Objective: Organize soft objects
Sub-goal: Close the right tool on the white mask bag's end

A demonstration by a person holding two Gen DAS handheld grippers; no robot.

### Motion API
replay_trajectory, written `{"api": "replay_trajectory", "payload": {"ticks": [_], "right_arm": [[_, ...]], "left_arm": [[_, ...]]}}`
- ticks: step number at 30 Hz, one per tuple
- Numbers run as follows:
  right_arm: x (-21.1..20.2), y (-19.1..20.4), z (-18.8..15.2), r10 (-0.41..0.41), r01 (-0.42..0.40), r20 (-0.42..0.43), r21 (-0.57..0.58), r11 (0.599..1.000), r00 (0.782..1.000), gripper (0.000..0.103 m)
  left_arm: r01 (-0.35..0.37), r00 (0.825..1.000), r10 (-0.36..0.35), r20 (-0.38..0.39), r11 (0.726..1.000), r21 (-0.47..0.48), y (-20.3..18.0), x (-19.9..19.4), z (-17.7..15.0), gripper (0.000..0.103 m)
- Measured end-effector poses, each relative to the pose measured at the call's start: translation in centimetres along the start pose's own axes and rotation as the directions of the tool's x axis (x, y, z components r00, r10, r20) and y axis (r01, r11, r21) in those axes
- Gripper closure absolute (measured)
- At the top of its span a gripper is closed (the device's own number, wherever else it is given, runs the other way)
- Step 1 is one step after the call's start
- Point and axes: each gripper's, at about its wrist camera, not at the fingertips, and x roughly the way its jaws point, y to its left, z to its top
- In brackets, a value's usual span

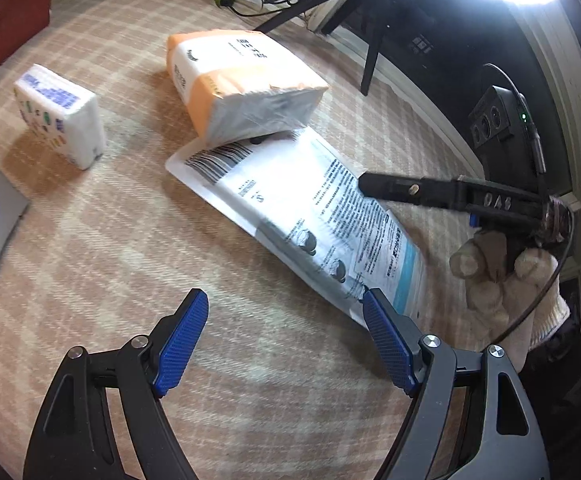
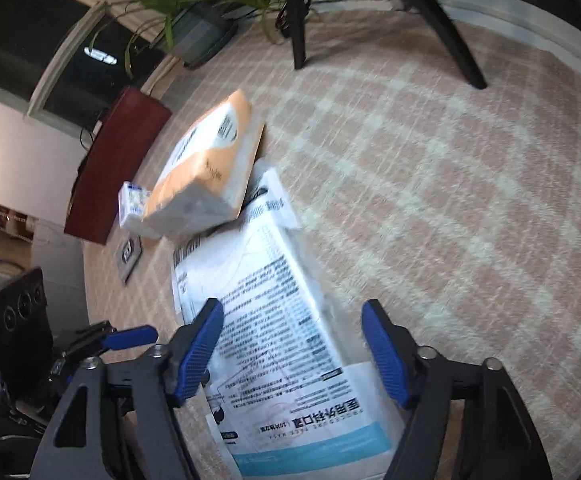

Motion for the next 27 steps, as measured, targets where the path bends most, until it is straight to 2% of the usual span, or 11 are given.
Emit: {"api": "replay_trajectory", "payload": {"ticks": [2,4,8,10,12,16,20,27], "right_arm": [[0.4,0.4,-0.3,-0.010,0.009,-0.014,-0.014,1.000,1.000,0.040],[0.6,0.8,-0.7,-0.023,0.023,-0.012,-0.024,0.999,1.000,0.047],[0.6,1.0,-1.3,-0.031,0.030,-0.017,-0.013,0.999,0.999,0.058],[0.7,1.1,-1.8,-0.021,0.021,-0.022,-0.007,1.000,1.000,0.059],[0.7,1.3,-2.3,-0.031,0.031,-0.022,-0.010,0.999,0.999,0.061],[0.8,2.0,-3.6,-0.037,0.037,-0.016,-0.004,0.999,0.999,0.063],[0.6,2.9,-5.3,-0.039,0.039,0.006,0.006,0.999,0.999,0.063],[0.2,4.6,-10.0,-0.042,0.040,0.044,0.056,0.998,0.998,0.063]], "left_arm": [[0.004,1.000,-0.004,0.003,1.000,0.008,-0.3,0.3,0.1,0.025],[0.004,1.000,-0.005,0.009,1.000,0.029,-0.9,0.7,0.3,0.030],[0.018,1.000,-0.017,-0.010,0.997,0.069,-1.6,1.8,0.5,0.054],[0.010,1.000,-0.009,-0.011,0.997,0.073,-1.6,1.9,0.4,0.057],[0.008,1.000,-0.006,-0.020,0.996,0.084,-1.4,2.1,0.2,0.067],[0.014,0.999,-0.011,-0.032,0.995,0.101,-0.9,1.8,-0.7,0.068],[0.017,0.998,-0.009,-0.054,0.987,0.160,-1.1,1.3,-1.9,0.068],[0.042,0.995,-0.023,-0.097,0.979,0.199,0.5,0.1,-3.8,0.067]]}}
